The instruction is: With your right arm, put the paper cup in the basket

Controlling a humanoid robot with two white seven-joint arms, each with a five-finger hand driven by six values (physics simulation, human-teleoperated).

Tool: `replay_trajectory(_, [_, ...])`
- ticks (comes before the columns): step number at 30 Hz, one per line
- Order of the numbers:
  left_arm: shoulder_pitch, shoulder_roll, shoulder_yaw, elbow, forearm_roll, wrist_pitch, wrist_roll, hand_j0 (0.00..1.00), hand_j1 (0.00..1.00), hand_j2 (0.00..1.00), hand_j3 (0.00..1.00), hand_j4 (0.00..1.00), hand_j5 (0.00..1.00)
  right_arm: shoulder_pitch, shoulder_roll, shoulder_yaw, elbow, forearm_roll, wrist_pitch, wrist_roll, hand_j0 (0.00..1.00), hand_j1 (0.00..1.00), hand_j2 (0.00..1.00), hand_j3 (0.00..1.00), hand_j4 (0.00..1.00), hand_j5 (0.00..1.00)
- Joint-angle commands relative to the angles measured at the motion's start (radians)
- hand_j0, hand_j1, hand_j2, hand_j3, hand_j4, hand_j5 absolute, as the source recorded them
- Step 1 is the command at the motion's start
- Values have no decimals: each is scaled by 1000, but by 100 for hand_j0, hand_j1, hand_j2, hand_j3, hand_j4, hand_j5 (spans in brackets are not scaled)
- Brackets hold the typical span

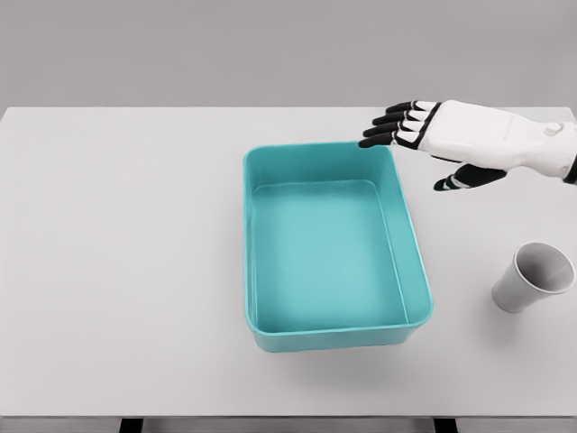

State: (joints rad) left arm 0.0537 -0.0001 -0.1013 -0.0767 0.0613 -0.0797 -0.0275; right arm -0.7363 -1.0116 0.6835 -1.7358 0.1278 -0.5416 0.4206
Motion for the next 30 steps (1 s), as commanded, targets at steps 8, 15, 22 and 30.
replay_trajectory(8, [0, 0, 0, 0, 0, 0, 0, 100, 100, 100, 100, 100, 100, 345, 2, -489, -4, -23, -60, 38, 100, 100, 100, 100, 100, 100])
replay_trajectory(15, [0, 0, 0, 0, 0, 0, 0, 100, 100, 100, 100, 100, 100, 555, 13, -667, 2, -418, -69, 112, 100, 100, 100, 100, 100, 100])
replay_trajectory(22, [0, 0, 0, 0, 0, 0, 0, 100, 100, 100, 100, 100, 100, 778, 41, -829, 9, -668, -69, 190, 100, 100, 100, 100, 100, 100])
replay_trajectory(30, [0, 0, 0, 0, 0, 0, 0, 100, 100, 100, 100, 100, 100, 986, 42, -901, 61, -850, -69, 190, 100, 100, 100, 100, 100, 100])
